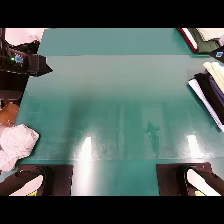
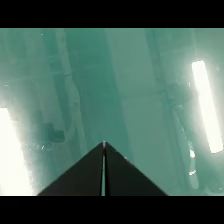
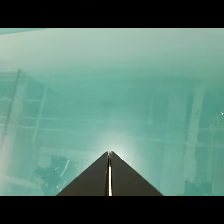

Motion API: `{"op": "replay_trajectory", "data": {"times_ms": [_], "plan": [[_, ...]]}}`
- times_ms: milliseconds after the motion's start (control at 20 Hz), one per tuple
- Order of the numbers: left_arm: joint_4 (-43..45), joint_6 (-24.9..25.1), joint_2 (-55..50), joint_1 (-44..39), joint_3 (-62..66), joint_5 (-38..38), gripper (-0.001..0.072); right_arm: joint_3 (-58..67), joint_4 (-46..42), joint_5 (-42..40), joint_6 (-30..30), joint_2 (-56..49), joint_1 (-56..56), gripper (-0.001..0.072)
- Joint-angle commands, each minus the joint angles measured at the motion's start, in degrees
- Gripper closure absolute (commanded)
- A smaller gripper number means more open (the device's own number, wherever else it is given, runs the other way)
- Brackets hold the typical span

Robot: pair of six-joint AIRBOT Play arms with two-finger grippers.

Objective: Fold the shirts.

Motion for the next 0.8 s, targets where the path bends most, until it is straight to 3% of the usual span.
{"op": "replay_trajectory", "data": {"times_ms": [0, 500, 650, 750], "plan": [[0.02, 0.02, -0.02, 0.0, 0.04, 0.02, 0.0681, -0.02, 0.0, 0.07, 0.04, 0.04, 0.07, 0.0695], [0.09, 0.04, -0.02, 0.0, 0.04, 0.22, 0.0681, 0.0, 0.0, 0.04, 0.02, 0.04, 0.07, 0.0695], [-0.9, 0.0, -0.02, 0.0, 0.04, 7.17, 0.0682, -0.02, -0.02, 0.0, 0.02, 0.04, 0.07, 0.0695], [-1.86, 0.02, -0.02, 0.0, 0.04, 8.0, 0.0681, 0.0, -0.02, -0.46, 0.02, 0.02, 0.07, 0.0695]]}}
